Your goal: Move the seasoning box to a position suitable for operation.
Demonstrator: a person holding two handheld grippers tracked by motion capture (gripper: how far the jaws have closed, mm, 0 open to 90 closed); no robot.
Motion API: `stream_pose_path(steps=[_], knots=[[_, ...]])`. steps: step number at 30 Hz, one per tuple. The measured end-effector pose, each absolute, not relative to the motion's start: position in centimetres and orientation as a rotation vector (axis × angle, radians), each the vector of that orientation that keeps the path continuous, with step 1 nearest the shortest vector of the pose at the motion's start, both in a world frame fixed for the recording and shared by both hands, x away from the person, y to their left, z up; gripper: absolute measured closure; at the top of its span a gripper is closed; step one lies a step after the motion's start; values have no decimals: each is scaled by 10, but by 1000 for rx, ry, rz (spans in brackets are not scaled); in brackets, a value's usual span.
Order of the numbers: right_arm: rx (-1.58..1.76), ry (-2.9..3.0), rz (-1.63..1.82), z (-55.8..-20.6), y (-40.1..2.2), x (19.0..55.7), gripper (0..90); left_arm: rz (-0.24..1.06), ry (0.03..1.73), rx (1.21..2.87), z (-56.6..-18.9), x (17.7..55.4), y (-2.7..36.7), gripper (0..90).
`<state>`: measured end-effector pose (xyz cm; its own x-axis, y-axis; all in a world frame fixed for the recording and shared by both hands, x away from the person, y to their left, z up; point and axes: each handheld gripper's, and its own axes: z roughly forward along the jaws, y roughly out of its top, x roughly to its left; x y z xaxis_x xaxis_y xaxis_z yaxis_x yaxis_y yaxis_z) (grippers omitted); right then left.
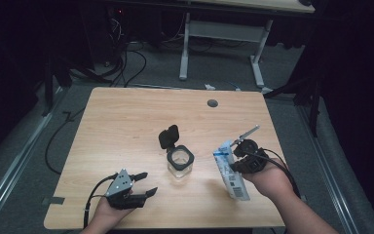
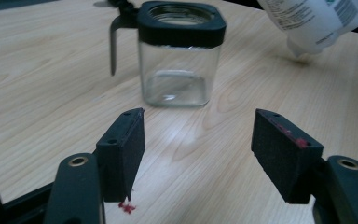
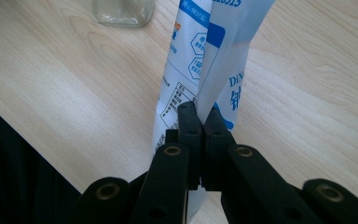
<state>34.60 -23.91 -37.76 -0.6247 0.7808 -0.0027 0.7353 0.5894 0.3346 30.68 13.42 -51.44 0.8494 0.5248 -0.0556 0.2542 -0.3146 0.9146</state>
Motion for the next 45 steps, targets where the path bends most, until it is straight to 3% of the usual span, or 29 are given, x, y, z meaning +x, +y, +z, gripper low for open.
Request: stream_pose_path(steps=[16, 27, 45], knots=[[1218, 2691, 509, -359, -216, 341, 893, 268, 492, 1917, -514, 297, 81, 373], [1156, 2728, 517, -357, -199, 340, 892, 191, 451, 1950, -516, 297, 37, 323], [1151, 2781, 489, -357, -180, 341, 893, 171, 383, 1958, -515, 295, -8, 218]])
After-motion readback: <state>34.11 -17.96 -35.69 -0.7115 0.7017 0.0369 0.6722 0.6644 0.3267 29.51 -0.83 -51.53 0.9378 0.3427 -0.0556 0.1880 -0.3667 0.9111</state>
